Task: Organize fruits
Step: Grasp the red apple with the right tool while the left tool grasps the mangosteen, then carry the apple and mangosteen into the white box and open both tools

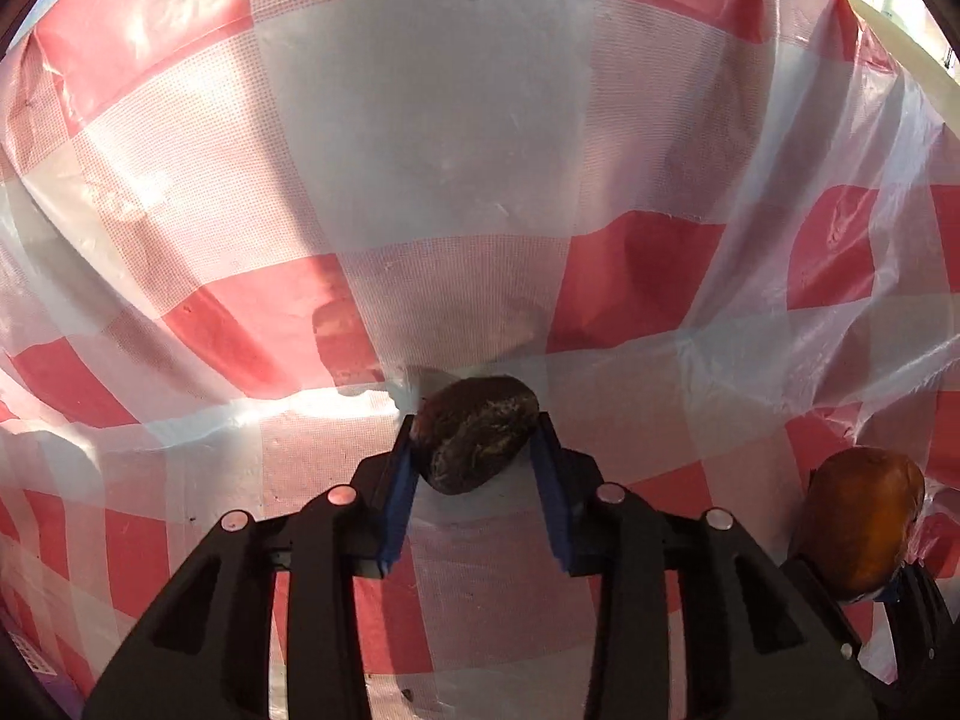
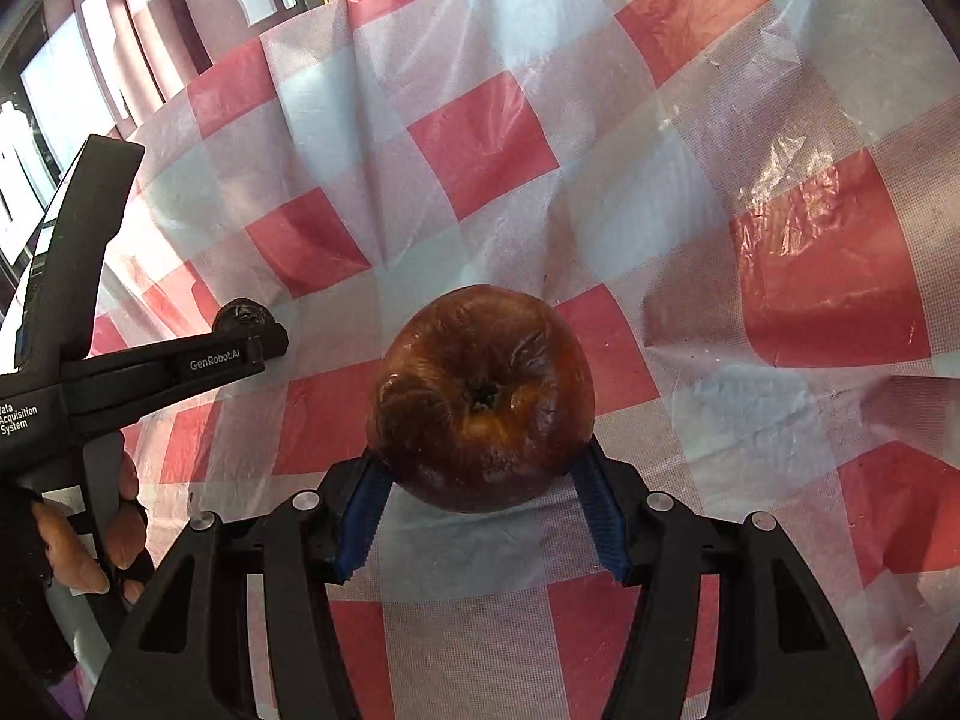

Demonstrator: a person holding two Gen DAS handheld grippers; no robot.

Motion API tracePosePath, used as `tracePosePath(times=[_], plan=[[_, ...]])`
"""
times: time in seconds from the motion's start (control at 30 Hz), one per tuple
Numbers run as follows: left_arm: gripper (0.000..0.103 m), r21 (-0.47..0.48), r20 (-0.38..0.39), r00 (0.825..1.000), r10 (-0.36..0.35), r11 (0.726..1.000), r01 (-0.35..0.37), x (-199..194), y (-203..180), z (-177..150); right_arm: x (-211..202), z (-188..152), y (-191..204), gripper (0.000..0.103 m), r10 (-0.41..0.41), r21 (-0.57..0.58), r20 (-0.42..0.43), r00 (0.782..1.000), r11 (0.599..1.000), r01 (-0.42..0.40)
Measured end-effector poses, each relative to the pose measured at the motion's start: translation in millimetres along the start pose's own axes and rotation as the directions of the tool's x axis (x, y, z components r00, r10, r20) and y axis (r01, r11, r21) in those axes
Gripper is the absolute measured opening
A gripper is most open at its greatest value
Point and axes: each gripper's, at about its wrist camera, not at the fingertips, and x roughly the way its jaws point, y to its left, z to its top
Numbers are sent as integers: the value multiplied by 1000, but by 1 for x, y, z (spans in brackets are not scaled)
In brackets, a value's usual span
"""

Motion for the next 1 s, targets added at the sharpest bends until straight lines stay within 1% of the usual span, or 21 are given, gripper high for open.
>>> tracePosePath(times=[0.1, 0.13, 0.27, 0.33, 0.4, 0.47, 0.5, 0.53, 0.57, 0.6, 0.63, 0.67, 0.73, 0.83, 1.0], plan=[[37, -4, 22, 1000, 12, 1000, -12, -27, -1, -22, -4, -4, -4, 57, 6, 4, 1, 1000, 1000, -6], [37, -14, 29, 1000, 11, 1000, -10, -36, 0, -31, -11, -14, -3, 57, 4, -2, 0, 1000, 1000, -4], [37, -77, 22, 1000, -2, 997, 4, -75, 13, -73, -16, -23, 3, 57, -3, -48, -20, 1000, 999, 2], [37, -95, 2, 1000, -8, 995, 8, -91, 20, -95, -24, -32, 4, 57, 5, -59, -33, 999, 998, -7], [37, -93, -26, 1000, -15, 996, 12, -105, 16, -115, -36, -47, 4, 57, 11, -80, -48, 999, 997, -15], [37, -80, -57, 998, -27, 997, 22, -117, 11, -136, -51, -64, 6, 57, 14, -112, -61, 998, 993, -21], [37, -67, -72, 997, -35, 997, 30, -122, 21, -151, -59, -73, 8, 57, 15, -131, -66, 998, 991, -24], [37, -56, -85, 995, -42, 998, 38, -127, 21, -160, -67, -83, 10, 57, 18, -150, -74, 997, 988, -29], [37, -45, -98, 994, -53, 998, 49, -130, 27, -182, -76, -93, 13, 57, 23, -167, -84, 996, 985, -37], [37, -36, -109, 992, -61, 998, 58, -136, 26, -194, -84, -102, 16, 57, 29, -178, -93, 995, 983, -45], [37, -27, -120, 990, -70, 997, 67, -149, 25, -216, -93, -110, 17, 57, 33, -189, -103, 994, 981, -52], [37, -21, -131, 988, -79, 997, 77, -154, 27, -225, -101, -119, 20, 57, 37, -200, -114, 993, 978, -59], [37, -11, -154, 983, -98, 995, 97, -153, 26, -244, -114, -133, 26, 57, 41, -219, -132, 990, 973, -70], [37, -3, -174, 977, -123, 992, 124, -153, 21, -260, -133, -152, 35, 57, 41, -249, -145, 989, 965, -77], [37, 51, -178, 971, -159, 984, 170, -165, 20, -272, -159, -170, 50, 57, 22, -266, -143, 990, 962, -59]])
